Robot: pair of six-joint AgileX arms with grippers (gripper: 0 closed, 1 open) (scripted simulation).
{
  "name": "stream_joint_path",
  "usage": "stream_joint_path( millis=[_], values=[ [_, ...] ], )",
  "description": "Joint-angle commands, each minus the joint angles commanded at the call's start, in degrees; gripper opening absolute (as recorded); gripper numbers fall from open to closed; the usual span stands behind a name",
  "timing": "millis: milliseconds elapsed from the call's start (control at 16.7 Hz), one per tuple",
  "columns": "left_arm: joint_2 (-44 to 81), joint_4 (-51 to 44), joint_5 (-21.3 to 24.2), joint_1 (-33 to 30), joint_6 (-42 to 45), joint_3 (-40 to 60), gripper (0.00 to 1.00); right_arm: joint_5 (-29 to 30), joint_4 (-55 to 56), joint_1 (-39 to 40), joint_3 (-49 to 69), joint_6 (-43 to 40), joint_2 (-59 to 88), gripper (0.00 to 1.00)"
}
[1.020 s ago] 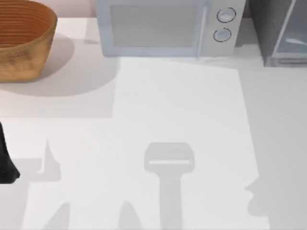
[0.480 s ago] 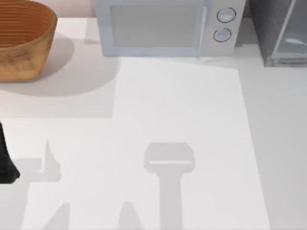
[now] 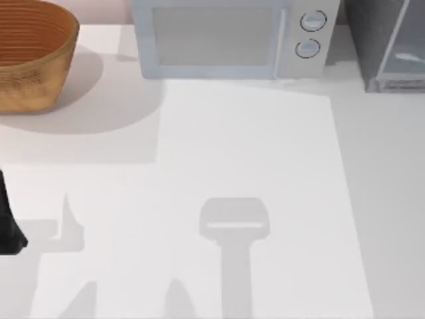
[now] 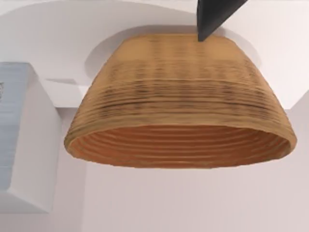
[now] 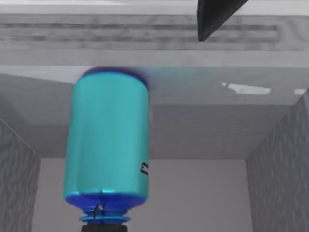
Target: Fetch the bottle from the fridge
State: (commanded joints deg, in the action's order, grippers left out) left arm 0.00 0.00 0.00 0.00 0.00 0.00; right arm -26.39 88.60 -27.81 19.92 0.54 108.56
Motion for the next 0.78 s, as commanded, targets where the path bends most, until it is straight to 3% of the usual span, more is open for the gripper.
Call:
stream_joint_path(
  millis=[420, 780],
  values=[
    [0.0, 0.0, 0.0, 0.0, 0.0, 0.0, 1.0, 7.29, -12.0, 6.78, 25.53, -0.33, 12.43, 1.0],
    [0.0, 0.0, 0.0, 0.0, 0.0, 0.0, 1.0, 9.31, -15.31, 8.75, 30.65, -0.43, 14.87, 1.0]
  ],
)
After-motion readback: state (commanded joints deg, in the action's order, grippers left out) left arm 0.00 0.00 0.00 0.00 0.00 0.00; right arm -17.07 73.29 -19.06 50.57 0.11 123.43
